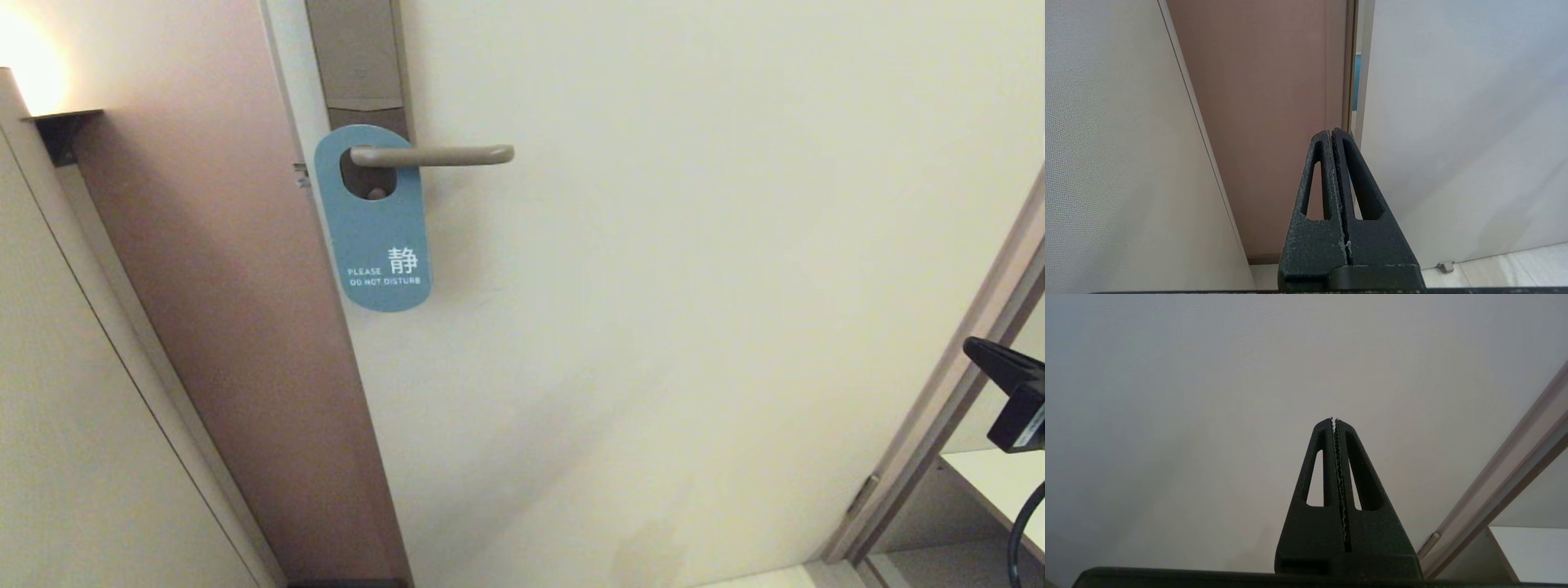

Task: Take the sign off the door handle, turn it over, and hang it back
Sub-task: Take down the sign

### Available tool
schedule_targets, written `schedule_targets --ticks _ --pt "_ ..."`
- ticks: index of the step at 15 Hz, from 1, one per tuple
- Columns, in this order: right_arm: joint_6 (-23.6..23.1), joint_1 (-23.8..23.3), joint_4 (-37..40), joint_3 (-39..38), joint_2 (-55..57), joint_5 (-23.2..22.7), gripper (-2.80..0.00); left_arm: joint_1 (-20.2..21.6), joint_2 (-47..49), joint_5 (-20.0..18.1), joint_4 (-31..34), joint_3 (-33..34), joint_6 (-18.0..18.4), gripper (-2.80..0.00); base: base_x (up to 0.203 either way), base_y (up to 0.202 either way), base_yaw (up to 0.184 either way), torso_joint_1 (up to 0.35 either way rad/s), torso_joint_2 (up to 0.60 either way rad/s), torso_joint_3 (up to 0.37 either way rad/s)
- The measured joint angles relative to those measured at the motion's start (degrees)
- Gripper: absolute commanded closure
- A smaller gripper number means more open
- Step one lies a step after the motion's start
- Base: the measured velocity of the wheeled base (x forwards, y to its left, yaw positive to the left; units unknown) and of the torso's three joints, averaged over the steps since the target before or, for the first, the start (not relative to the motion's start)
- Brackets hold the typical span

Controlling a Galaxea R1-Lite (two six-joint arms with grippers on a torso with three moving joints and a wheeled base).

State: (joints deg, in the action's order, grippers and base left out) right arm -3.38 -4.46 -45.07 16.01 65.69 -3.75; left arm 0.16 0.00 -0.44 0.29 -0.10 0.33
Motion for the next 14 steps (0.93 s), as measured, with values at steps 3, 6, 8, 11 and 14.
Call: schedule_targets --ticks 3,6,8,11,14 --pt "0.0 -0.9 0.0 -0.8 -0.4 -0.1 0.00 0.0 0.0 0.0 0.0 0.0 0.0 0.00 0.000 0.000 0.000 0.000 0.00 0.000" --pt "-0.1 -1.1 -0.1 -2.7 -1.3 -0.2 0.00 0.0 0.0 0.0 0.0 0.0 0.0 0.00 0.000 0.000 0.000 0.000 0.00 0.000" --pt "-0.1 -1.1 -0.1 -3.4 -1.8 -0.2 0.00 0.0 0.0 0.0 0.0 0.0 0.0 0.00 0.000 0.000 0.000 0.000 0.00 0.000" --pt "-0.1 -1.1 -0.1 -4.1 -2.3 -0.2 0.00 0.0 0.0 0.0 0.0 0.0 0.0 0.00 0.000 0.000 0.000 0.000 0.00 0.000" --pt "-0.1 -1.1 -0.1 -5.2 -2.8 -0.2 0.00 0.0 0.0 0.0 0.0 0.0 0.0 0.00 0.000 0.000 0.000 0.000 0.00 0.000"
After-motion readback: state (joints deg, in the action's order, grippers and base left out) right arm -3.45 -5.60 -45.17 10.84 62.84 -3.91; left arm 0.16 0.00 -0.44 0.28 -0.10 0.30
